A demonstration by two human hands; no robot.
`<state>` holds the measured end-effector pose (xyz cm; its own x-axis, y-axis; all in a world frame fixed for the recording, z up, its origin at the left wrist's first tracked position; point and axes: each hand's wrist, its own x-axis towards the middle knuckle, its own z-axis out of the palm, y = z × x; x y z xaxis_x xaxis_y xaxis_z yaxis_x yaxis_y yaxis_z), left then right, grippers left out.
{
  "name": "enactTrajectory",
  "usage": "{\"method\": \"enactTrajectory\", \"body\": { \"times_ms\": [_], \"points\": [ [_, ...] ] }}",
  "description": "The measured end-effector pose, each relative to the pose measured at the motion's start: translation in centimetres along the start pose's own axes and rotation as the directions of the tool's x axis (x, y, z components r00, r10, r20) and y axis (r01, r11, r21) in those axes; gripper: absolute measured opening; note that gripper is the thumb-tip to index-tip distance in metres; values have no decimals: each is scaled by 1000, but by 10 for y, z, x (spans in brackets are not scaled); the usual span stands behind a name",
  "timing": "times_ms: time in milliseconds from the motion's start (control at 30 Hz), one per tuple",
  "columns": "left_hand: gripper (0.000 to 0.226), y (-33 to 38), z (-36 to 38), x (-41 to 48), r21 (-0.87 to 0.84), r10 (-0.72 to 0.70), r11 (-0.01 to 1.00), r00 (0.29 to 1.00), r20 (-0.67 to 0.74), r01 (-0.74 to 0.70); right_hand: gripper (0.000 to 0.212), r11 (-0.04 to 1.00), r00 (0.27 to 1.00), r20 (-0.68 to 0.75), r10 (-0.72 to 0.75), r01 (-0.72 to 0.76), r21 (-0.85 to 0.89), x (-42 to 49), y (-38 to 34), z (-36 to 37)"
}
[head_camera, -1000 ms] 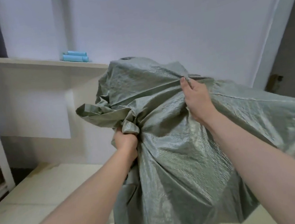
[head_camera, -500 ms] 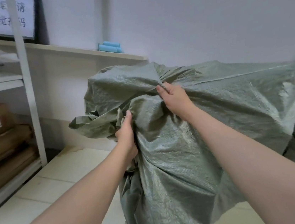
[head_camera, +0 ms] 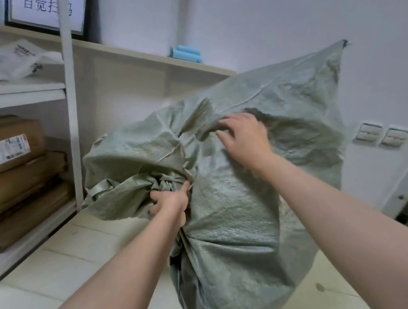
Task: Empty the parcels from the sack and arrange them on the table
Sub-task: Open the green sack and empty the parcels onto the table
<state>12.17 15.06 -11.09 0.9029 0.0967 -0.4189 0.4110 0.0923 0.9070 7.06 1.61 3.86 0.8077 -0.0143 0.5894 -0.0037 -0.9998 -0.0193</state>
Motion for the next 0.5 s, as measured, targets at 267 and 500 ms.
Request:
{"method": "enactTrajectory", "body": {
  "times_ms": [267, 500],
  "points": [
    [84, -3, -6, 17, 58, 25, 998, 1000, -17, -24, 68, 904, 980, 104, 169, -112, -413, 2, 16, 15],
    [80, -14, -23, 60, -71, -104, 993, 984, -141, 95, 106, 757, 855, -222, 469, -518, -398, 24, 25, -4]
  ]
}}
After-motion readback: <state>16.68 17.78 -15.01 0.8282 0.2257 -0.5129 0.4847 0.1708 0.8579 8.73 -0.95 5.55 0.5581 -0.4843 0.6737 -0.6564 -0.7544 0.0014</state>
